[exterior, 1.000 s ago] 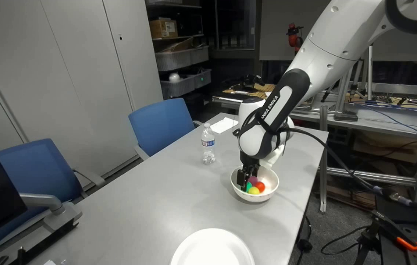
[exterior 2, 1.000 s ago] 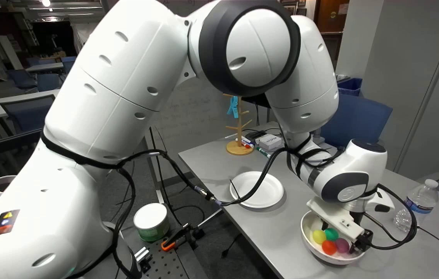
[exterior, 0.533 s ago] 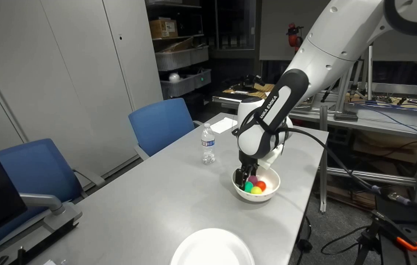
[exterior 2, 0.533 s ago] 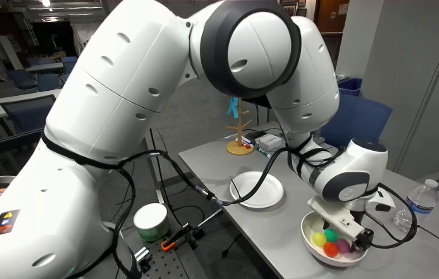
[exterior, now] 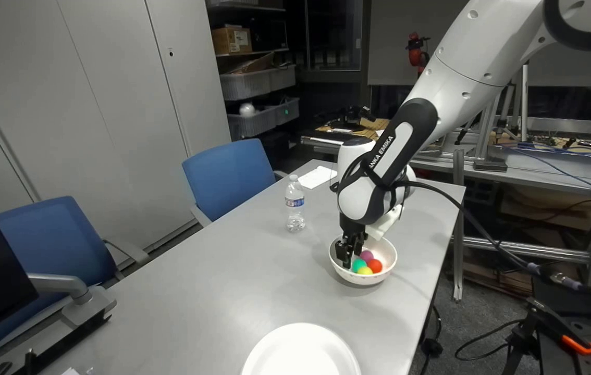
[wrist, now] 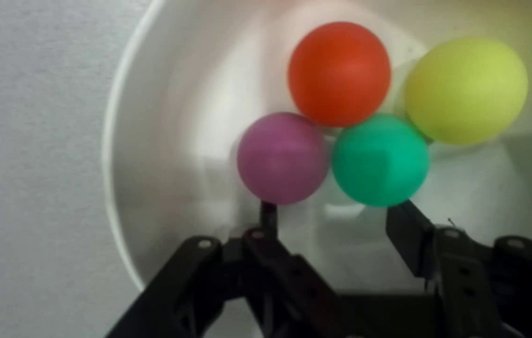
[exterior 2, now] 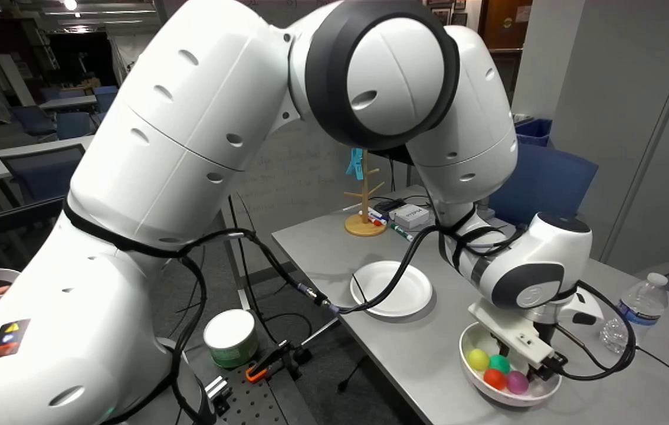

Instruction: Take the green ball from the right white bowl and place it in the left white bowl

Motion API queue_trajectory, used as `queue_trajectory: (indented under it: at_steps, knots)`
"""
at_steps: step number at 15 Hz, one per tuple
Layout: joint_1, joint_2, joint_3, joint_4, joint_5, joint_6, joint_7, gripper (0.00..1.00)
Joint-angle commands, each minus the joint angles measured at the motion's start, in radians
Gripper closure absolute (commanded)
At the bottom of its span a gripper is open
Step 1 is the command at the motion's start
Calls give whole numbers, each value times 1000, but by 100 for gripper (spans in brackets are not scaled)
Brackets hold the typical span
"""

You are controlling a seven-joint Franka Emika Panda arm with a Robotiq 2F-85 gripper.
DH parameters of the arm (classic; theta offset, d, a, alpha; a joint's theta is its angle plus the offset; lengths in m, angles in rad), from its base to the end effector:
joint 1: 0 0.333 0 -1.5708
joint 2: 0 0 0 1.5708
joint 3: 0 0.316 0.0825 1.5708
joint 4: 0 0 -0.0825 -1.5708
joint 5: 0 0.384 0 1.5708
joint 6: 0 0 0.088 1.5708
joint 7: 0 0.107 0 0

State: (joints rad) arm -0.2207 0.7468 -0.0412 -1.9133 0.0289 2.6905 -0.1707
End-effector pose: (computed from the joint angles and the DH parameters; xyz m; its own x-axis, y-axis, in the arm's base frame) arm 0.5963 -0.1605 0.1028 0.9941 -0.1051 0.0284 -0.1057 -0.9942 0.0197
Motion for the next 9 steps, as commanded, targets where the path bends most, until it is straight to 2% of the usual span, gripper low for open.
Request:
queue_trajectory:
  at_steps: [1, 4, 5, 9]
  knots:
    - [5, 5, -9, 4, -2, -3, 23, 63]
    - [6, 2, -13, 2, -2, -5, 27, 52]
    - [8, 1, -13, 1, -3, -7, 29, 32]
    - [16, -2, -16, -11, -7, -9, 35, 3]
